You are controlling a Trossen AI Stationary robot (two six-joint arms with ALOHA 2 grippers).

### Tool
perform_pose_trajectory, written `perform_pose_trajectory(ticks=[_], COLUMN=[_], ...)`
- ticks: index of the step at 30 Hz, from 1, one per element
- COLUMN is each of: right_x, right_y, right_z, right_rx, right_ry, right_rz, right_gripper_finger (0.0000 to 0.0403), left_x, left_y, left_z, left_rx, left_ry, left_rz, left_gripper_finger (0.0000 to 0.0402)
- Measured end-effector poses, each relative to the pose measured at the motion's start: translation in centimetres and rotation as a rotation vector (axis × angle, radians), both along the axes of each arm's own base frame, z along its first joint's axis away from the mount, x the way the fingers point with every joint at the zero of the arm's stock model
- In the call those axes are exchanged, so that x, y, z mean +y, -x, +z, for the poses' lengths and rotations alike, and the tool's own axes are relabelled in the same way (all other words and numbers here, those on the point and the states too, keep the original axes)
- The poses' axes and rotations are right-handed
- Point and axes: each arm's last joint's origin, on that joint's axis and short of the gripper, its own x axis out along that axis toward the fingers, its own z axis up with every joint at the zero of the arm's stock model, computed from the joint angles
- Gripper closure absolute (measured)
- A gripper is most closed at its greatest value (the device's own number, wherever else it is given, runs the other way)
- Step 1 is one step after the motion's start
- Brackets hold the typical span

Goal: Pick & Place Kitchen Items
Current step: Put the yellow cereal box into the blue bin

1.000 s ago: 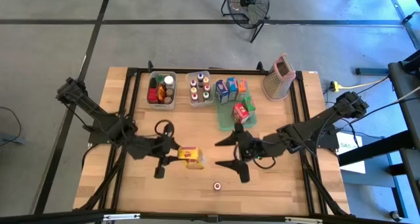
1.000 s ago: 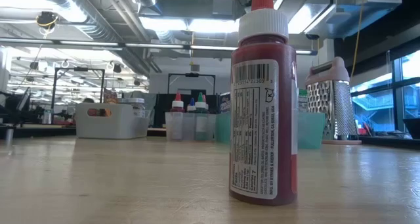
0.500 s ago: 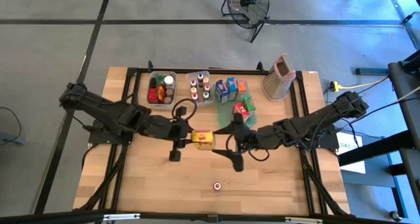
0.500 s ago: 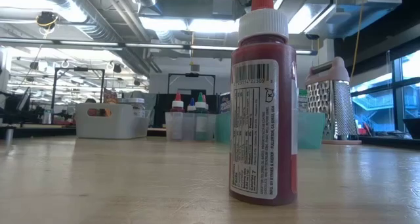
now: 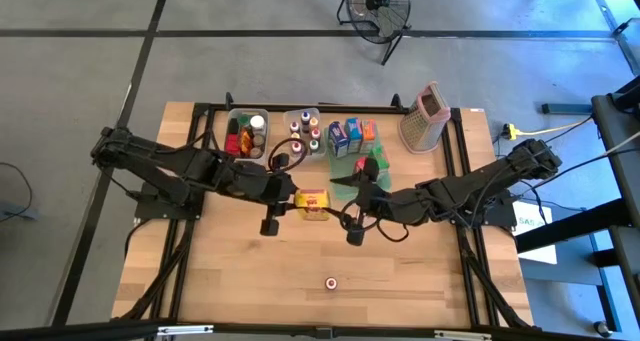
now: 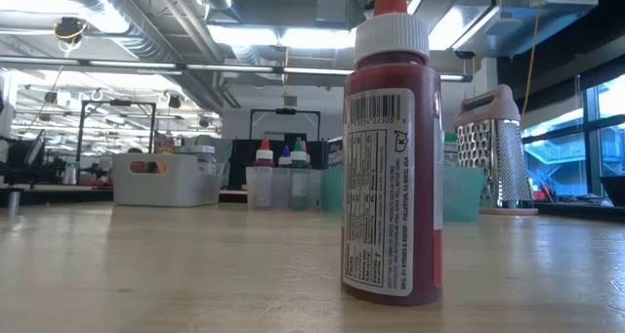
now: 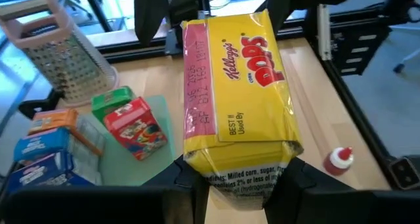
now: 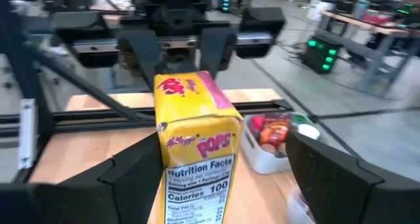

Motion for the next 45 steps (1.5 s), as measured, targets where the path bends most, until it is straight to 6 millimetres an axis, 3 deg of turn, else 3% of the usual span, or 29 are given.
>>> perform_pose_trajectory(ticks=[11,26,45], right_x=[-1.5,-1.4,-1.4], right_y=[-0.8,-0.9,-0.9], right_z=[0.0,0.1,0.1], right_rx=[0.008,-0.002,0.005], right_ry=[-0.091,-0.103,-0.103], right_rz=[0.137,0.171,0.171], right_gripper_finger=[0.0102,0.0162,0.0203], left_x=[1.2,1.6,1.5], left_y=[-0.3,-0.5,-0.6], left_z=[-0.1,-0.2,0.1], left_rx=[0.018,0.017,-0.016], left_ry=[0.013,-0.003,-0.006], left_rz=[-0.034,-0.049,-0.053], left_gripper_finger=[0.0302,0.0302,0.0302])
